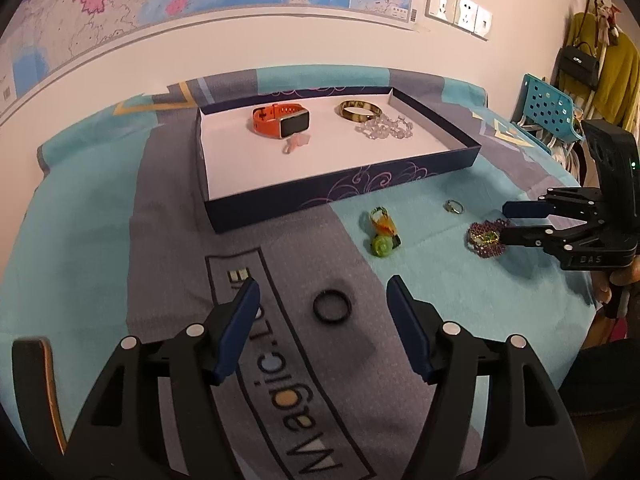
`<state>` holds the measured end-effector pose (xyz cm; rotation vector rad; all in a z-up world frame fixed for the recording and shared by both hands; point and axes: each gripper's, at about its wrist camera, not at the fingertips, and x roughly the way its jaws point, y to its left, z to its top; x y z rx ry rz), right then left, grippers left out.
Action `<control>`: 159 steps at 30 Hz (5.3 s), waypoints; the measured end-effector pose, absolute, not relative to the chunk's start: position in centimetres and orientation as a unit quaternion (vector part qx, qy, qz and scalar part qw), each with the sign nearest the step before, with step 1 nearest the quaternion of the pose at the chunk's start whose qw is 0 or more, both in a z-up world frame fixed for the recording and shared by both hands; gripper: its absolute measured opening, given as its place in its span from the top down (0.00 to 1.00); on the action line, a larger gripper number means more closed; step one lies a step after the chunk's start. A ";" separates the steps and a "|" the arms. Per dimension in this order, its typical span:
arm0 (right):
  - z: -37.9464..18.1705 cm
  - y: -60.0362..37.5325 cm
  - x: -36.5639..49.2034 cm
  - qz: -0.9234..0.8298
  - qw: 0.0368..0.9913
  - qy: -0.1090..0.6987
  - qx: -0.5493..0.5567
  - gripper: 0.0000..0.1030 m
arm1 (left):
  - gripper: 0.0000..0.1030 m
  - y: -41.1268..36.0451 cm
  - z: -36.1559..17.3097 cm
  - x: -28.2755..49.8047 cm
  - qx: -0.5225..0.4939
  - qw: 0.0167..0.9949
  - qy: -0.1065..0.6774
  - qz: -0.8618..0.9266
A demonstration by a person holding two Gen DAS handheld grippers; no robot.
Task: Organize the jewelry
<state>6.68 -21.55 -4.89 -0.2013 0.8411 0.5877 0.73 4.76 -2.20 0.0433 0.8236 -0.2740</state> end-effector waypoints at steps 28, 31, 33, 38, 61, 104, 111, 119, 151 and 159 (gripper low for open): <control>0.0 -19.1 4.8 0.354 0.870 0.341 -0.035 0.94 | 0.46 4.7 -3.3 0.9 0.012 0.895 0.423 -0.140; 0.2 -19.0 4.9 0.358 0.870 0.338 -0.029 0.94 | 0.51 4.4 -3.3 1.2 0.018 0.894 0.424 -0.142; 0.3 -19.0 5.0 0.360 0.870 0.336 -0.025 0.94 | 0.55 4.1 -3.4 1.4 0.024 0.893 0.427 -0.142; 0.8 -19.1 5.2 0.362 0.871 0.331 -0.014 0.94 | 0.61 3.6 -3.5 1.4 0.036 0.893 0.428 -0.133; 1.2 -19.4 6.4 0.354 0.876 0.328 -0.009 0.94 | 0.78 3.3 -3.4 1.1 0.046 0.896 0.424 -0.126; 4.7 -19.1 11.0 0.347 0.891 0.291 -0.030 0.94 | 0.78 3.2 1.9 4.0 0.026 0.918 0.362 -0.158; 5.0 -18.8 13.2 0.347 0.890 0.295 -0.018 0.94 | 0.78 2.9 2.6 5.8 0.033 0.920 0.356 -0.159; 4.8 -18.2 14.9 0.346 0.888 0.303 -0.012 0.94 | 0.78 2.6 2.9 8.1 0.038 0.921 0.355 -0.155; 2.5 -16.9 19.9 0.343 0.875 0.342 0.010 0.94 | 0.78 2.1 -0.2 14.2 0.044 0.906 0.400 -0.134; 2.2 -16.9 20.5 0.345 0.873 0.344 0.018 0.94 | 0.78 1.9 -0.8 14.9 0.047 0.902 0.410 -0.127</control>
